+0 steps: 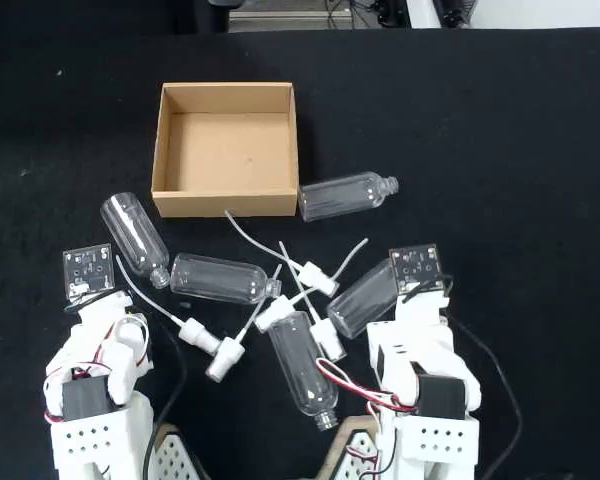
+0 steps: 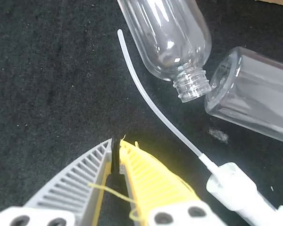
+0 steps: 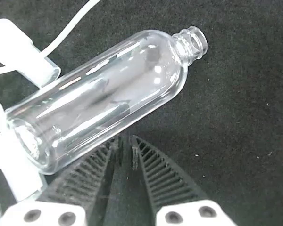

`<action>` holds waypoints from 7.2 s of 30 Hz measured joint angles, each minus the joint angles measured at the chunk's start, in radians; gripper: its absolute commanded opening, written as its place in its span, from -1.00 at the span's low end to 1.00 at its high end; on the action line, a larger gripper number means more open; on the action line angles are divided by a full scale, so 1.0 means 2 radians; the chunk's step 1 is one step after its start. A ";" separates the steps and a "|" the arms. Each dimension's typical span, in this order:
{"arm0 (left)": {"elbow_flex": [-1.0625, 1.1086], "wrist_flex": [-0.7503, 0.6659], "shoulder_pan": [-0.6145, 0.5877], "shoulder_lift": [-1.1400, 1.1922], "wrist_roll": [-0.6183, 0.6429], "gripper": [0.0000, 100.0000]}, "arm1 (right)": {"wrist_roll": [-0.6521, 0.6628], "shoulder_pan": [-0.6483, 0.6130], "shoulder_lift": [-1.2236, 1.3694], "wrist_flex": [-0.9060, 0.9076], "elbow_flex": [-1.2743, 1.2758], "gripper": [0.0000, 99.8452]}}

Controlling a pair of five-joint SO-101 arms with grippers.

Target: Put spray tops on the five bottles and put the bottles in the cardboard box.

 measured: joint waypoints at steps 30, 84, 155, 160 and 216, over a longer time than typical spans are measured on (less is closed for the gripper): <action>-0.028 -0.257 -0.191 -0.001 -0.283 -0.50 | 0.000 0.000 0.000 0.000 0.000 -0.97; -0.759 0.037 -0.026 0.918 -0.077 -0.35 | 0.013 -0.143 0.359 -0.208 -0.216 -0.51; -0.961 0.114 -0.350 1.015 -0.703 -0.49 | 0.012 -0.143 0.330 -0.256 -0.166 -0.51; -0.852 0.002 -0.360 1.015 -0.703 -0.49 | 0.012 -0.143 0.330 -0.256 -0.166 -0.51; -0.695 0.002 -0.244 0.848 -0.718 -0.54 | 0.012 -0.143 0.330 -0.256 -0.166 -0.51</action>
